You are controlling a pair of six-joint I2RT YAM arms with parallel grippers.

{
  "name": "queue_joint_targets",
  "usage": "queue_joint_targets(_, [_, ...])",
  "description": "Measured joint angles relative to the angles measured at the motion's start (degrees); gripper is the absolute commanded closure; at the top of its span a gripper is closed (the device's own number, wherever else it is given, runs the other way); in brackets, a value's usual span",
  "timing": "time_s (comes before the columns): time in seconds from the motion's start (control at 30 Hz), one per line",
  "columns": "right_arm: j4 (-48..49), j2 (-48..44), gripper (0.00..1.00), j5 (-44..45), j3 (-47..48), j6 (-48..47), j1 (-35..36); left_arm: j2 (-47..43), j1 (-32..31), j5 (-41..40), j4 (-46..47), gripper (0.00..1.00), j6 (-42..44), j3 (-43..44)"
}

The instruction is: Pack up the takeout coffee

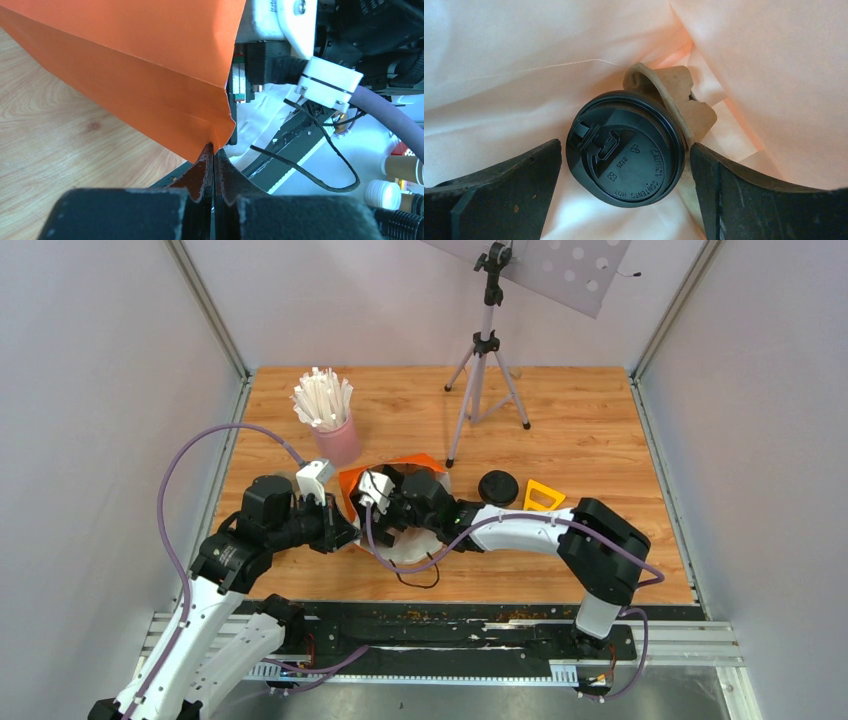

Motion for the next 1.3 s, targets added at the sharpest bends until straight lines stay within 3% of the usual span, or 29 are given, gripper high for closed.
queue_joint_targets(0.4, [2.05,3.45,0.01,10.08,0.55,9.97,1.46,0.28,0.11,-1.07,-0.07,0.98,0.59,-0.02])
queue_joint_targets(0.8, [3.13,4.33,0.24,13.46,1.01,12.79,1.90,0.70,0.11,-1.09,-0.07,0.98,0.92,-0.02])
queue_joint_targets(1.3, [2.10,1.33,0.33,13.86,0.02,10.99,1.90,1.55,0.04,-1.11,-0.04,0.96,0.96,0.00])
